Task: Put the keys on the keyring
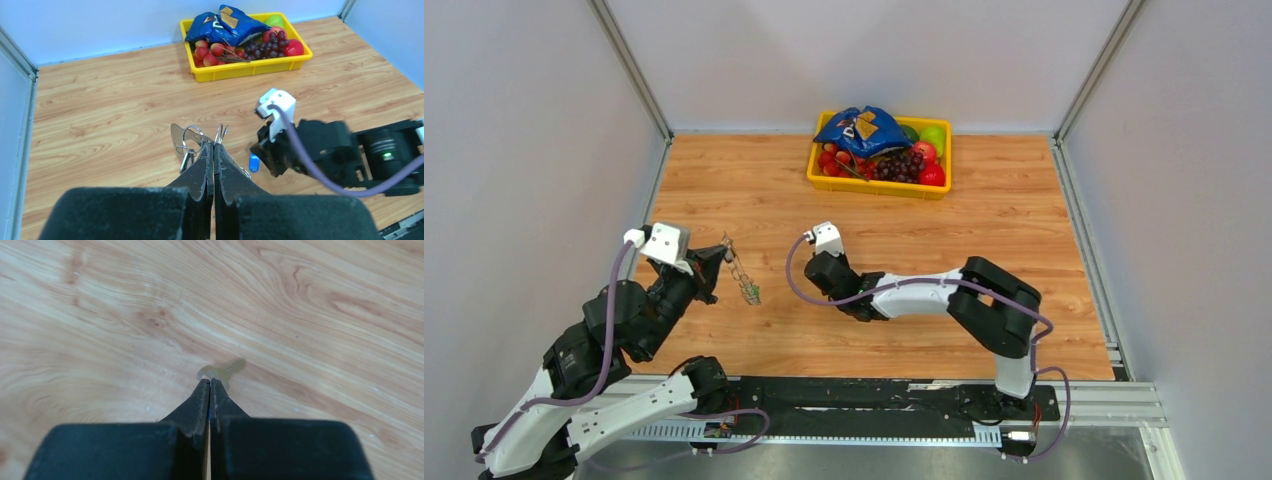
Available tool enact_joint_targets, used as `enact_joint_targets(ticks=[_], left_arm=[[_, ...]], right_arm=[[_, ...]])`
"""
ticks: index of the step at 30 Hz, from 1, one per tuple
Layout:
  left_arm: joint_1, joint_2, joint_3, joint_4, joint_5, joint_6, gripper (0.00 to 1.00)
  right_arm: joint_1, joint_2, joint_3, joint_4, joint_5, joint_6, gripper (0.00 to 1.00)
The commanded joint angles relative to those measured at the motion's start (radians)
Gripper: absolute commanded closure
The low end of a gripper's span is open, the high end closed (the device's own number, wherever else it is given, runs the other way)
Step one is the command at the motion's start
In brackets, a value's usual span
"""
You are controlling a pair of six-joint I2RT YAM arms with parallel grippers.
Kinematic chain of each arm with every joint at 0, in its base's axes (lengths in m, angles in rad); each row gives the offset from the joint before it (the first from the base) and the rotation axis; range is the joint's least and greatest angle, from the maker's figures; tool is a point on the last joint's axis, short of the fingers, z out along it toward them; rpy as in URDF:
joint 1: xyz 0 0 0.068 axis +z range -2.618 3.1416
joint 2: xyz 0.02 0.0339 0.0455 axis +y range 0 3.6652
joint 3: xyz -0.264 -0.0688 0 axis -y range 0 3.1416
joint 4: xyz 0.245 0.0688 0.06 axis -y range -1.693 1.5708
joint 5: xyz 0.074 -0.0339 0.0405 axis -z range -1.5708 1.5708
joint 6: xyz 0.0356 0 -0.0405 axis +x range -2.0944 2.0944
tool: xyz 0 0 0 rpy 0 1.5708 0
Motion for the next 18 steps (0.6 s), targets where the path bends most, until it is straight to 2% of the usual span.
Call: enact_joint_targets(ticks=[1, 8, 18], left_arm=[[-0.002, 0.016, 0.036, 0.047, 0.027, 0.0, 1.0], [-0.001, 0.041, 0.059, 0.057, 0.09, 0.016, 1.0], [-0.002, 0.105, 0.087, 0.093, 0.252, 0.075, 1.0]], right_arm=[[0.005, -0.212, -0.069, 0.093, -0.115, -0.051, 1.0], [0.004, -0.533, -0.219, 0.126, -0.345, -0.168, 1.0], [0.004, -0.842, -0.215, -0.033, -0.782, -0.336, 1.0]])
